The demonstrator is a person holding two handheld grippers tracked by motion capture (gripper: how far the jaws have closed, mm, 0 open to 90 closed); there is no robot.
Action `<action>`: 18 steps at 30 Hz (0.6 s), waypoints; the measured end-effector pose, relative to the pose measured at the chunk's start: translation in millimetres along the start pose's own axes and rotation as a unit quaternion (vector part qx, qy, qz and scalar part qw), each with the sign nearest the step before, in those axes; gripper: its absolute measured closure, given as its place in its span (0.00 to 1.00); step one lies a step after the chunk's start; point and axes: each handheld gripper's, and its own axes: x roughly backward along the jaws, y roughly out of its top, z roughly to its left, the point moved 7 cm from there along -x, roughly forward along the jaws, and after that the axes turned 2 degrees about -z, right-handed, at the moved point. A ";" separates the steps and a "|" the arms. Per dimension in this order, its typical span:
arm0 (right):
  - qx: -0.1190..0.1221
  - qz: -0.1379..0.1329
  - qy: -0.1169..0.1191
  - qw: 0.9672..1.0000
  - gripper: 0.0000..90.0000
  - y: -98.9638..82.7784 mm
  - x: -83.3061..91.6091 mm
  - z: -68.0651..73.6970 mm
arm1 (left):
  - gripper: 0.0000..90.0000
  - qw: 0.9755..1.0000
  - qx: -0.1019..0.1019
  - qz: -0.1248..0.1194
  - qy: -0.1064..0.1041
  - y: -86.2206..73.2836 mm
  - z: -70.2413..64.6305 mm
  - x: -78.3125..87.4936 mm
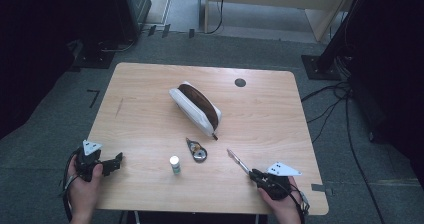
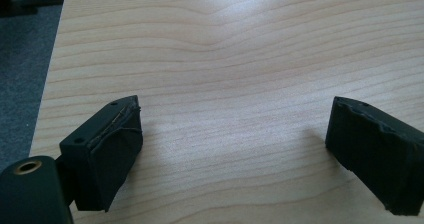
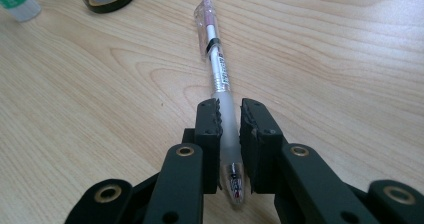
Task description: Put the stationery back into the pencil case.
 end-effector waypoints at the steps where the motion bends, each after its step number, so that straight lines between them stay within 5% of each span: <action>1: 0.003 0.001 -0.003 1.000 0.88 0.1 -0.7 1.1 | 0.09 1.000 0.000 0.000 0.000 0.0 0.0 0.0; 12: 0.027 0.000 -0.023 0.999 0.90 11.1 -15.3 4.5 | 0.09 1.000 0.000 0.000 0.000 0.0 -0.1 0.0; 18: 0.003 -0.008 -0.086 0.996 0.90 19.5 -21.2 -12.0 | 0.09 1.000 0.000 0.000 0.000 0.0 -0.1 0.0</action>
